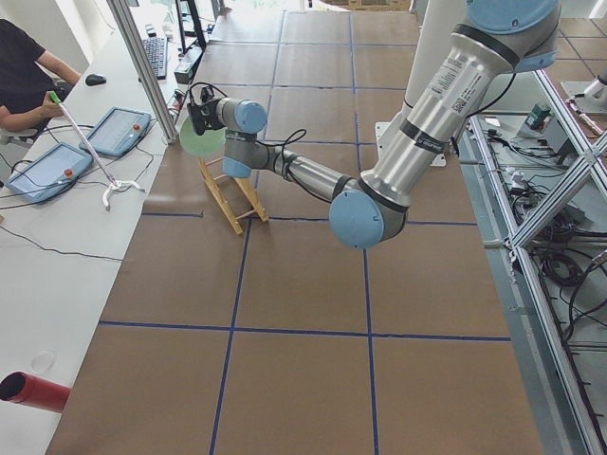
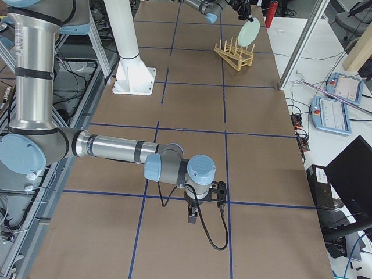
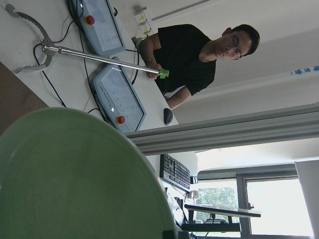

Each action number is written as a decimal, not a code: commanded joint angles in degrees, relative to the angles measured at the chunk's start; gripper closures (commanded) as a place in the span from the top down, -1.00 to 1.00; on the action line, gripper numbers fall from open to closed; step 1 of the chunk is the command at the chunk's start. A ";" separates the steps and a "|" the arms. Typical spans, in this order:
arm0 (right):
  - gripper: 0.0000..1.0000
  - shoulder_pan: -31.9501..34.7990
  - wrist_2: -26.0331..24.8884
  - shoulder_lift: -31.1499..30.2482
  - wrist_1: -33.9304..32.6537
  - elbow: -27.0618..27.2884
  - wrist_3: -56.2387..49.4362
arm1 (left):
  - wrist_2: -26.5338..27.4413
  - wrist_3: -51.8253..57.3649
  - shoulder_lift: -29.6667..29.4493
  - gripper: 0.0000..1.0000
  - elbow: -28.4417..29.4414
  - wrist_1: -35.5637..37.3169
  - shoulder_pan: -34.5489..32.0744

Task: Place plate on rack
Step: 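Lower the upright plate into a slot of the wooden rack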

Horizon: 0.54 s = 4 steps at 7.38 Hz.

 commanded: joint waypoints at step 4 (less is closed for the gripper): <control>1.00 -0.07 0.00 0.02 0.00 0.03 0.00 | 1.80 0.52 0.05 -1.00 2.47 -0.93 2.44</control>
